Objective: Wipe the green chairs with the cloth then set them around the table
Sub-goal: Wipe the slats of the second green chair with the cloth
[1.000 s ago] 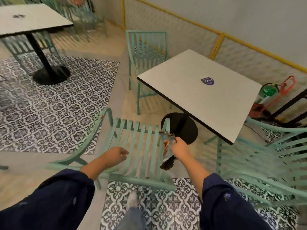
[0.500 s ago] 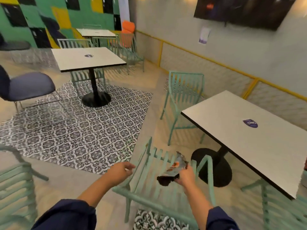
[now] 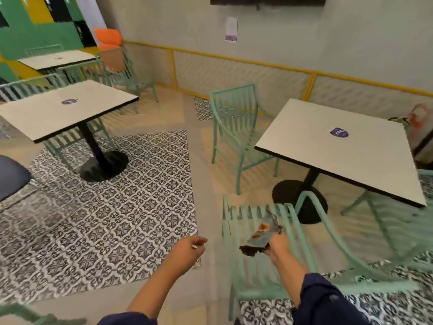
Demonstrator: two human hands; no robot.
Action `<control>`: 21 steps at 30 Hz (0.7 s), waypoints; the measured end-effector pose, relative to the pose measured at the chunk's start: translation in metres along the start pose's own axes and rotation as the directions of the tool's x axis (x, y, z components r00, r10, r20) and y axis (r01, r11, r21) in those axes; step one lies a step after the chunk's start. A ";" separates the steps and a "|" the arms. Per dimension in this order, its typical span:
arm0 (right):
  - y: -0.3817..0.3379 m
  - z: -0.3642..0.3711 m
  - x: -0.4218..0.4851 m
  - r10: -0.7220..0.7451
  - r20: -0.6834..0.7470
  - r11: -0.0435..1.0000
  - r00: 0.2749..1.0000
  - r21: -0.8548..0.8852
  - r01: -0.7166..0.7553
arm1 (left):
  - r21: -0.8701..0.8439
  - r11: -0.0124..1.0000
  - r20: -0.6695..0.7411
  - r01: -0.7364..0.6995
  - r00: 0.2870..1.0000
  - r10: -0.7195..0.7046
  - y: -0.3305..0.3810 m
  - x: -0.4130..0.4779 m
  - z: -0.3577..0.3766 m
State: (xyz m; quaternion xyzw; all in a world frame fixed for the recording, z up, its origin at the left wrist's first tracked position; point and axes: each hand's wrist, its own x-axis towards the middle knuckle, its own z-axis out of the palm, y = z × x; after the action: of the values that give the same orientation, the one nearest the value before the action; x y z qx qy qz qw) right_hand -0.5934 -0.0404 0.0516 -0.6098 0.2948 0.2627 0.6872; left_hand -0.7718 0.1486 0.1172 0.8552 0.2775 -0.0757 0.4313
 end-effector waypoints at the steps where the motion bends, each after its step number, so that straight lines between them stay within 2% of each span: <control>1: 0.001 0.007 -0.002 0.003 -0.001 0.996 1.000 0.090 -0.003 | 0.002 1.000 0.007 -0.017 1.000 0.017 -0.006 0.008 -0.007; 3: 0.004 0.021 0.005 0.000 0.001 0.984 1.000 0.179 0.000 | -0.017 1.000 0.040 -0.020 0.999 0.021 -0.019 0.027 -0.017; 6: 0.017 0.035 0.022 0.033 -0.050 0.993 0.998 0.116 -0.027 | -0.023 0.999 0.078 -0.023 0.997 0.025 -0.034 0.055 -0.029; 11: 0.079 0.051 0.138 0.128 -0.191 0.989 0.973 0.103 -0.109 | 0.050 0.993 0.156 -0.106 0.983 0.097 -0.059 0.138 -0.054; 14: 0.046 0.094 0.090 0.177 -0.293 0.983 0.940 0.108 -0.151 | 0.121 0.987 0.248 -0.101 0.966 0.069 -0.068 0.188 -0.068; 17: 0.044 0.110 0.090 0.148 -0.359 0.987 0.922 -0.008 -0.161 | 0.121 0.987 0.340 -0.109 0.939 0.062 -0.067 0.221 -0.077; 21: 0.046 0.121 0.095 0.150 -0.363 0.974 0.920 -0.104 -0.200 | 0.121 0.981 0.405 -0.150 0.910 0.089 -0.054 0.262 -0.084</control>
State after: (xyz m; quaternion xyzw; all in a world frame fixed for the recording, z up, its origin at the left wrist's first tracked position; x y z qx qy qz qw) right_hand -0.5512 0.0851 -0.0384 -0.6644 0.4477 0.2295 0.5527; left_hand -0.5920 0.3471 0.0351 0.8672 0.1246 -0.2420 0.4171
